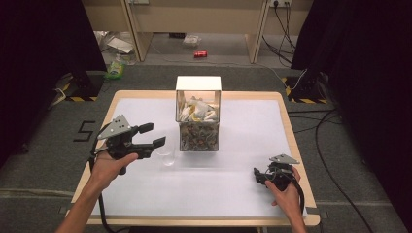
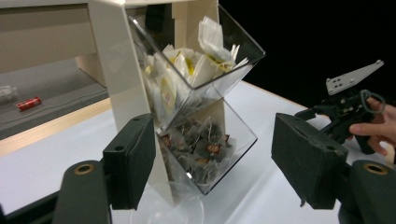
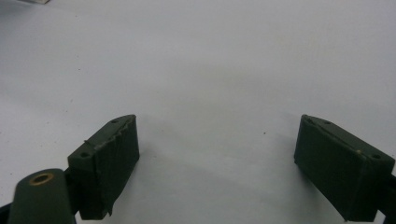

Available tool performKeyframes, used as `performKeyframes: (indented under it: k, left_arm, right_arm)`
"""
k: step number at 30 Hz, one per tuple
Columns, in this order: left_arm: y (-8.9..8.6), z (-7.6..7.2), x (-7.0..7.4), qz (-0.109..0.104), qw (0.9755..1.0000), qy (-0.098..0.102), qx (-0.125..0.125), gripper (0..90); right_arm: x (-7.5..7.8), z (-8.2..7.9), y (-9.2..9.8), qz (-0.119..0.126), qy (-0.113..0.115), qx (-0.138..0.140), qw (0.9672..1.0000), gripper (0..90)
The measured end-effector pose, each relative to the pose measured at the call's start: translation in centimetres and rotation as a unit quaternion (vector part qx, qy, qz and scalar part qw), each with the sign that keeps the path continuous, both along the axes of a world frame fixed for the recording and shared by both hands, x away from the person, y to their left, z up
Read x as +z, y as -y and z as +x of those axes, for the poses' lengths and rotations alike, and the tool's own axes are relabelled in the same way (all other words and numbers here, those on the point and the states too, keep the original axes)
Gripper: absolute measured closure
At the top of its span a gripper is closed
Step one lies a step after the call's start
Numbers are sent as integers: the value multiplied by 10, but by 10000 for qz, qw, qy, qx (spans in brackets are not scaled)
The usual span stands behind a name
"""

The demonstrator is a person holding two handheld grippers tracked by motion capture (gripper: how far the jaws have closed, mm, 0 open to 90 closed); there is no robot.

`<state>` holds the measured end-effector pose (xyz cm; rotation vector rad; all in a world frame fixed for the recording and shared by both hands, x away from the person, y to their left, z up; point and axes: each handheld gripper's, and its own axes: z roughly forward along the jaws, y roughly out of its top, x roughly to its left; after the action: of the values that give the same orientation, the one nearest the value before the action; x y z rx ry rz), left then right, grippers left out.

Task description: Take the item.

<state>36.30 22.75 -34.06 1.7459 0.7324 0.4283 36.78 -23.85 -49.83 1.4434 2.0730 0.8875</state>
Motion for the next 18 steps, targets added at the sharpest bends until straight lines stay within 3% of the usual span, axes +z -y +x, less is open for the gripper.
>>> performKeyframes:
  k: [6, 16, 18]
  left_arm:
    - [13, 8, 11, 138, 9998, 108, -54, 312]
    - [27, 22, 22, 175, 9997, 120, -90, 318]
    - [31, 24, 25, 233, 9995, 211, -73, 325]
  right_arm:
    - [0, 0, 0, -2, 2, -1, 10000, 145]
    - [0, 0, 0, 14, -2, -10, 10000, 145]
    - [0, 0, 0, 14, -14, -11, 10000, 144]
